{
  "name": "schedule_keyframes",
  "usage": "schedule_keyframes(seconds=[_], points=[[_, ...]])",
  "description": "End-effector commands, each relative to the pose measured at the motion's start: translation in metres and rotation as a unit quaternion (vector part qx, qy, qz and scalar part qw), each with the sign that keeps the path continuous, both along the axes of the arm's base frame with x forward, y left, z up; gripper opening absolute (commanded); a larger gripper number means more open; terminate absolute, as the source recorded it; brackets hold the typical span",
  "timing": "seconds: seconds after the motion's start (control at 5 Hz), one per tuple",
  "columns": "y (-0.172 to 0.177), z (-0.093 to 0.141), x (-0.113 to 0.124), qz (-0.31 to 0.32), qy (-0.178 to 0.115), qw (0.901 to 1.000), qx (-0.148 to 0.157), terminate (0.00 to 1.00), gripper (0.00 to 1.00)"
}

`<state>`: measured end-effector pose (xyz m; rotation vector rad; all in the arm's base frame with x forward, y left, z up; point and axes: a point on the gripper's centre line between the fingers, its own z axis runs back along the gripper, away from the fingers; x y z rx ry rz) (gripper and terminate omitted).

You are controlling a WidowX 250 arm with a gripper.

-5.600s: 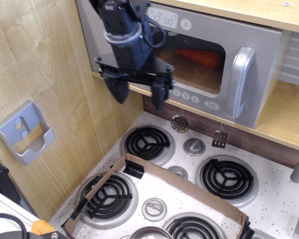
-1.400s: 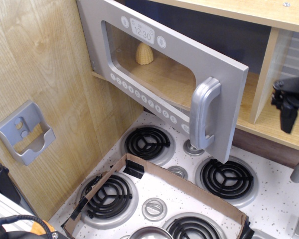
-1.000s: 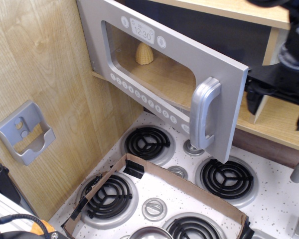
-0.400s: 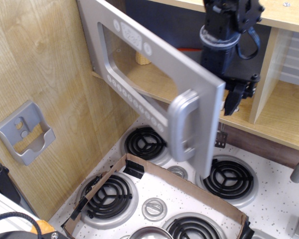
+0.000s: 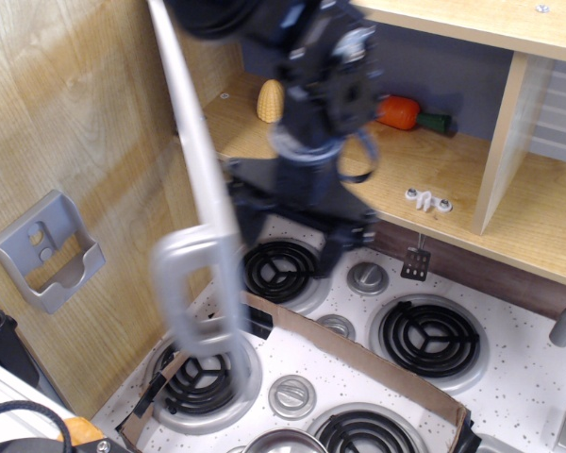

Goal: Open microwave

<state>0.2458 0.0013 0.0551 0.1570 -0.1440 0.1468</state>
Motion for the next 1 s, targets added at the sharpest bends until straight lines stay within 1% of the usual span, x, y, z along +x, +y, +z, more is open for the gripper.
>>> schedule_keyframes(seconds=[0.0, 0.2, 0.4, 0.6, 0.8], points=[[0.040, -0.007, -0.018, -0.011, -0.054, 0.9985, 0.001, 0.00, 1.00], [0.056, -0.017, -0.019, -0.019, -0.062, 0.9978, -0.011, 0.00, 1.00], [0.056, -0.020, -0.012, -0.032, -0.070, 0.9967, -0.025, 0.00, 1.00], [0.056, -0.020, -0.012, -0.032, -0.070, 0.9967, -0.025, 0.00, 1.00], [0.056, -0.020, -0.012, -0.032, -0.070, 0.9967, -0.025, 1.00, 1.00]])
